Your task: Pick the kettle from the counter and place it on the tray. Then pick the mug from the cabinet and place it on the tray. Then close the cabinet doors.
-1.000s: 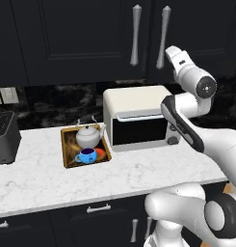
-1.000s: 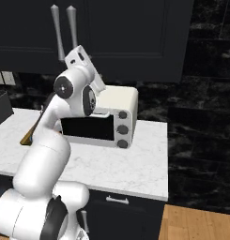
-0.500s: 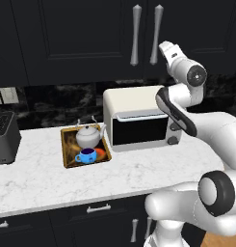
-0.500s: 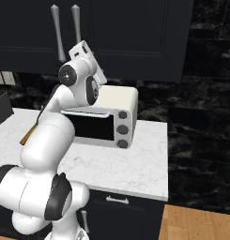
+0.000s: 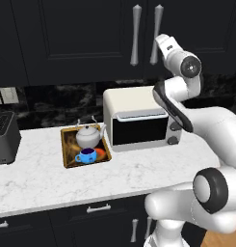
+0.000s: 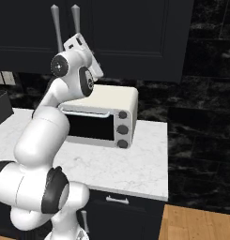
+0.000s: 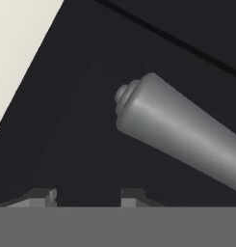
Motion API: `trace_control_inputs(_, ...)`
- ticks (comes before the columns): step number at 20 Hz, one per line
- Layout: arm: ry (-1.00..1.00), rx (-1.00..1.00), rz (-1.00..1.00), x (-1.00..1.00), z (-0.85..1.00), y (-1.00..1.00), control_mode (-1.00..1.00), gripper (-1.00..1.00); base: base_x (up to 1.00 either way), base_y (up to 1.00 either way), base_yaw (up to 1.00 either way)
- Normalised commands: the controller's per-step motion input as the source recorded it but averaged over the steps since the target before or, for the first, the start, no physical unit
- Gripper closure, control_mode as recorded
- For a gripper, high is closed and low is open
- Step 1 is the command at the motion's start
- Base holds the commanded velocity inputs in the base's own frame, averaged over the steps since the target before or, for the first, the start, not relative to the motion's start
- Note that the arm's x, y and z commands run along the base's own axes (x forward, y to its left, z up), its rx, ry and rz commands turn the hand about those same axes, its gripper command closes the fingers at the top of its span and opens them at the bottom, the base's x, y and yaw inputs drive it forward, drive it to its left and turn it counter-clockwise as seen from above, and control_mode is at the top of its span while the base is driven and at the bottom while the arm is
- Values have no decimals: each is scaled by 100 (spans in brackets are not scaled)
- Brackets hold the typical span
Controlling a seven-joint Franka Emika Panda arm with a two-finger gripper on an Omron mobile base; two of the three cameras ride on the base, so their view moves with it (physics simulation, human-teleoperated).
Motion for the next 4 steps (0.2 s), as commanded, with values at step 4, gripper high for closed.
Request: trace_control_inputs(4, 0, 0, -5, 1, -6, -18, -100, -100, 0, 0, 0)
